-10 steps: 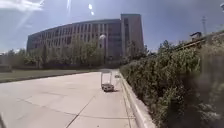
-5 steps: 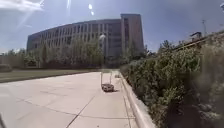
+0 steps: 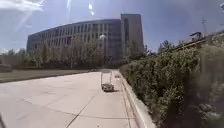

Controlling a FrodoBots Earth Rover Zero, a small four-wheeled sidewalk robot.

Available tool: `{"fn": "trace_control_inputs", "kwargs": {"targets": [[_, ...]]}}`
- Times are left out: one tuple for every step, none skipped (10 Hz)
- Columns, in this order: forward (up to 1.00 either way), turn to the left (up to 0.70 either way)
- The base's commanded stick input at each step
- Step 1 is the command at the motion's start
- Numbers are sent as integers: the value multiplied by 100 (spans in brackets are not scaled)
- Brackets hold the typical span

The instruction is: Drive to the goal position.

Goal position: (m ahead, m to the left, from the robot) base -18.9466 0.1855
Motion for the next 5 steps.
{"fn": "trace_control_inputs", "kwargs": {"targets": [[6, 0], [6, 0], [6, 0], [6, 0], [6, 0]]}}
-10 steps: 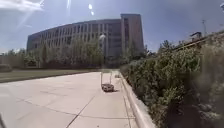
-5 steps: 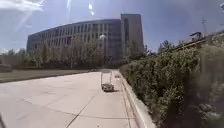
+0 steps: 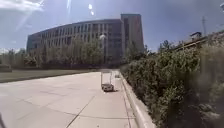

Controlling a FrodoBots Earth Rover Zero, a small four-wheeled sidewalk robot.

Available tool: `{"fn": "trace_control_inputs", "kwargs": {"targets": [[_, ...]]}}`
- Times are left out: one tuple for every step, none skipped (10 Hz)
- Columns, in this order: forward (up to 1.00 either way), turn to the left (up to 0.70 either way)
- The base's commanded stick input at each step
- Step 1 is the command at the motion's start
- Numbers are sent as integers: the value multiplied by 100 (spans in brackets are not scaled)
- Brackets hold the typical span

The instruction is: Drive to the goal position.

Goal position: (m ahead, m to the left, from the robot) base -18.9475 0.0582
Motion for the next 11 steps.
{"fn": "trace_control_inputs", "kwargs": {"targets": [[6, 0], [6, 0], [6, 0], [6, 0], [6, 0], [6, 0], [6, 0], [6, 0], [6, 0], [6, 0], [6, 0]]}}
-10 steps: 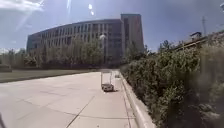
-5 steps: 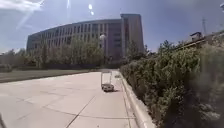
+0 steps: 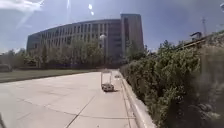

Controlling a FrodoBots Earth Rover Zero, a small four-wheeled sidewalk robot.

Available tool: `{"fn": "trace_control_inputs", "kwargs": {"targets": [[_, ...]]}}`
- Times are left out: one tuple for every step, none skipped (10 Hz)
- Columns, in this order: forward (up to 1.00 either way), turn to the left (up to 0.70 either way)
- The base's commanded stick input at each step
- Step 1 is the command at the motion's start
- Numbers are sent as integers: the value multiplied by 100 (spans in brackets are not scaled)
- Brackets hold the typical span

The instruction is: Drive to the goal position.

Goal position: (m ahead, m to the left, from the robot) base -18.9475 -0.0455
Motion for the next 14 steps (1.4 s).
{"fn": "trace_control_inputs", "kwargs": {"targets": [[6, 0], [6, 0], [7, 0], [7, 0], [6, 0], [6, 0], [6, 0], [7, 0], [7, 0], [7, 0], [7, 0], [7, 0], [7, 0], [7, 0]]}}
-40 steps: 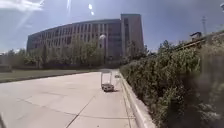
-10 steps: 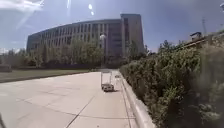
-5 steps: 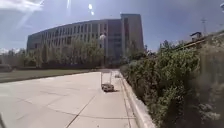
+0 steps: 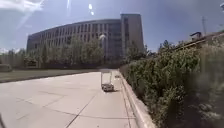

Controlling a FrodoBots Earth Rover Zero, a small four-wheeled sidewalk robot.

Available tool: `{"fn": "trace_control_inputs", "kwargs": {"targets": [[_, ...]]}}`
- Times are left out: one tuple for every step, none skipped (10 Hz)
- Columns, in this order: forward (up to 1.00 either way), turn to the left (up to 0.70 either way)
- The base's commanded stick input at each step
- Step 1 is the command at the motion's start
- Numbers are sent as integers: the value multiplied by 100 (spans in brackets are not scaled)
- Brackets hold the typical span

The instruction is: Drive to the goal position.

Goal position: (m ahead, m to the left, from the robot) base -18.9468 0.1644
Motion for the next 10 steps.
{"fn": "trace_control_inputs", "kwargs": {"targets": [[7, 0], [6, 0], [7, 0], [7, 0], [7, 0], [7, 0], [7, 0], [7, 0], [7, 0], [7, 0]]}}
